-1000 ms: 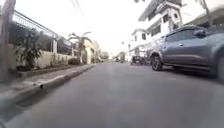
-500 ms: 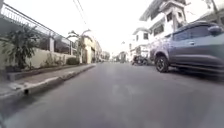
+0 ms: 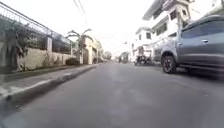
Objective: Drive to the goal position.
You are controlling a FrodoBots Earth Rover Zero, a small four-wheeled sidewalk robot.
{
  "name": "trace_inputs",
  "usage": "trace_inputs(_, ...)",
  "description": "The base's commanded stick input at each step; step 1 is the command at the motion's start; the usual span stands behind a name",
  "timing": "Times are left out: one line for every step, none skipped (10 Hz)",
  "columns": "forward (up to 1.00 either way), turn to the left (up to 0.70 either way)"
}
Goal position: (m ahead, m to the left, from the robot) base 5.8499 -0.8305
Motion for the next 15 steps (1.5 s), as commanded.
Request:
trace_inputs(1.0, -0.39)
trace_inputs(1.0, -0.15)
trace_inputs(1.0, 0.01)
trace_inputs(1.0, 0.01)
trace_inputs(1.0, 0.01)
trace_inputs(1.0, 0.01)
trace_inputs(1.0, 0.01)
trace_inputs(1.0, 0.01)
trace_inputs(1.0, -0.39)
trace_inputs(1.0, -0.26)
trace_inputs(1.0, 0.01)
trace_inputs(1.0, 0.01)
trace_inputs(1.0, 0.01)
trace_inputs(1.0, 0.01)
trace_inputs(1.0, 0.01)
